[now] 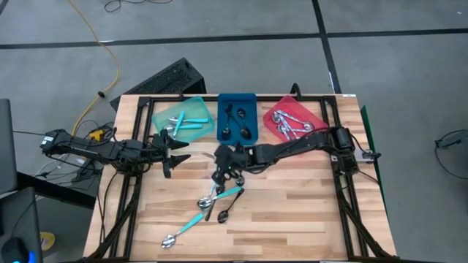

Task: Sort silverware by color (type)
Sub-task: Put the blue spoon into the light blue bin

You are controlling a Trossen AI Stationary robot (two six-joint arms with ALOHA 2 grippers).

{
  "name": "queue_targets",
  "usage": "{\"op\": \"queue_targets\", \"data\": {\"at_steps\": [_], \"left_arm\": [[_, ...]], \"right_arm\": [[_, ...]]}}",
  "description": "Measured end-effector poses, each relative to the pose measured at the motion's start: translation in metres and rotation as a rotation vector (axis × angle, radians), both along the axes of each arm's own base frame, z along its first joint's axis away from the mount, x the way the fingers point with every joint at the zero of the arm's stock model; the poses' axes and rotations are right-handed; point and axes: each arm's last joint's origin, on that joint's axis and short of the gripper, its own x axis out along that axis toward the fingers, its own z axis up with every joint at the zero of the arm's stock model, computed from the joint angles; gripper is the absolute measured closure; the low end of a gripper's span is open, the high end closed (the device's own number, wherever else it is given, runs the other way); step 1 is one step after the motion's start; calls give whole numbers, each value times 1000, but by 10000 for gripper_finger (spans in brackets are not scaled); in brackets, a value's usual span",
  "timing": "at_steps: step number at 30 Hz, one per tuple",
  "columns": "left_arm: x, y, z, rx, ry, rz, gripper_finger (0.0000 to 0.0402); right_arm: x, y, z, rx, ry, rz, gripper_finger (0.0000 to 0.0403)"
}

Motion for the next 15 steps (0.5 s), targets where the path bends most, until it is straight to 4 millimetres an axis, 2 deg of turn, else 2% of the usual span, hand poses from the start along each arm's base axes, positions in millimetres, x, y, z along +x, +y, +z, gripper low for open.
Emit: {"op": "queue_targets", "data": {"at_steps": [15], "left_arm": [[0, 0, 0, -11, -3, 1, 173]], "right_arm": [[19, -51, 24, -178, -246, -9, 383]]}}
